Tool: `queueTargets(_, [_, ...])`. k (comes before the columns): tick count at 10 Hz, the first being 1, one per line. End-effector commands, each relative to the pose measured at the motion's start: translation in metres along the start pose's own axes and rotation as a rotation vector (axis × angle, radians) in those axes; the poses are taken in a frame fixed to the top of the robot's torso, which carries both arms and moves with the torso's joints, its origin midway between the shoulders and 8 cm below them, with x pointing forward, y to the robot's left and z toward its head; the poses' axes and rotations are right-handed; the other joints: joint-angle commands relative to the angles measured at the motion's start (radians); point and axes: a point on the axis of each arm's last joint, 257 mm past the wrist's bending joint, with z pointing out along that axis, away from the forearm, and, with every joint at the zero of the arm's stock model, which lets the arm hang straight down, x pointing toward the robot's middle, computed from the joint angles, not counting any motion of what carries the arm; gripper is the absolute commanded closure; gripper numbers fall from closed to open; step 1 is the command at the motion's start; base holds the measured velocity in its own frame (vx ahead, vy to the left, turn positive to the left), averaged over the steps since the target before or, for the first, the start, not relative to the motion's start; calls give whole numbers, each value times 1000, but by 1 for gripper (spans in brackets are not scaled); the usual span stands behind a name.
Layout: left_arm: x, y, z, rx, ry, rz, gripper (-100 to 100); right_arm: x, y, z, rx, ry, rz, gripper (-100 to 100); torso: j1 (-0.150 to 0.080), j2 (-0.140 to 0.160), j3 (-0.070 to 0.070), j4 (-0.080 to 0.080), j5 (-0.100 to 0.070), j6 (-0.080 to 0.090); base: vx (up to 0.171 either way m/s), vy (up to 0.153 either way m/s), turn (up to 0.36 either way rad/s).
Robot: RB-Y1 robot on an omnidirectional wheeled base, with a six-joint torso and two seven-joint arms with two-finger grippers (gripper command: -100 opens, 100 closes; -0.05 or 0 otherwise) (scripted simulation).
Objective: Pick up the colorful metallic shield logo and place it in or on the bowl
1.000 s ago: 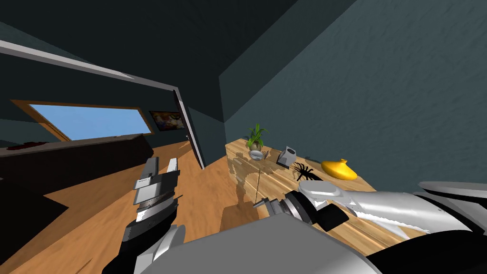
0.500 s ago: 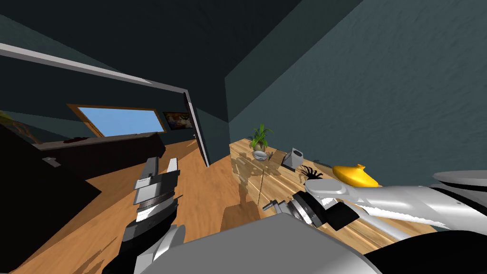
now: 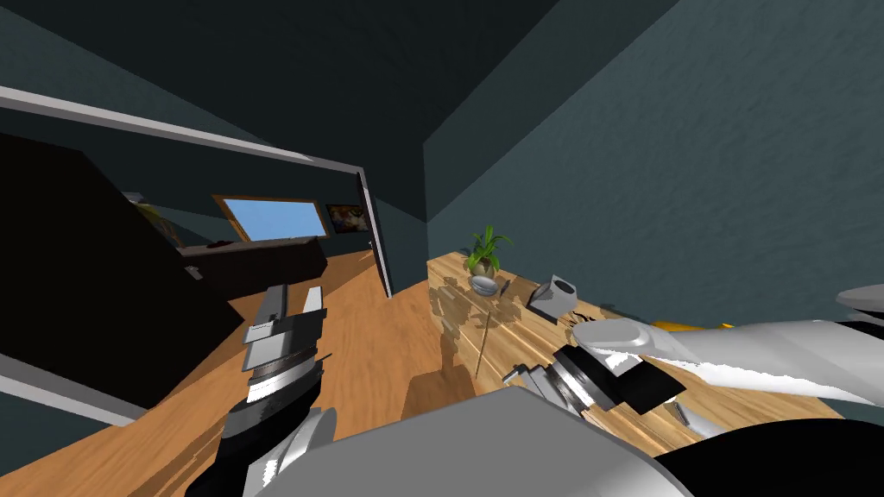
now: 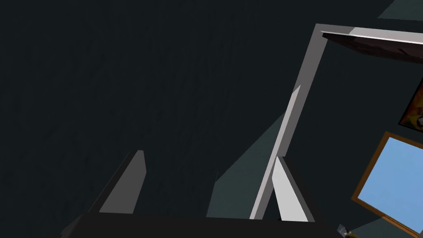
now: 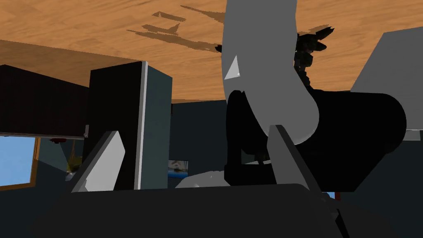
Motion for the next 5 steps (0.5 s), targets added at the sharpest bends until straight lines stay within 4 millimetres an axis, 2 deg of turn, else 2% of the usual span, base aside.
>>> queueTargets(1, [0, 0, 0, 0, 0, 0, 0, 30, 5, -19, -3, 86, -1, -100, 0, 0, 0, 0, 0, 0, 30, -1, 284])
queueTargets(2, [0, 0, 0, 0, 0, 0, 0, 35, 7, -26, -5, 110, 5, -100, 0, -1, 0, 0, 0, -1, 30, -8, 161])
queueTargets(3, [0, 0, 0, 0, 0, 0, 0, 36, 7, -29, -5, 117, 5, -100, 0, -1, 0, 0, 0, 0, 17, -7, -2])
queueTargets(4, [0, 0, 0, 0, 0, 0, 0, 58, 14, -45, -6, 175, 10, -100, 0, 0, 0, 0, 0, 0, 30, -7, 323])
queueTargets(5, [0, 0, 0, 0, 0, 0, 0, 63, 14, -54, -5, 201, 12, -100, 0, -1, 0, 0, 0, -1, 35, -16, 148])
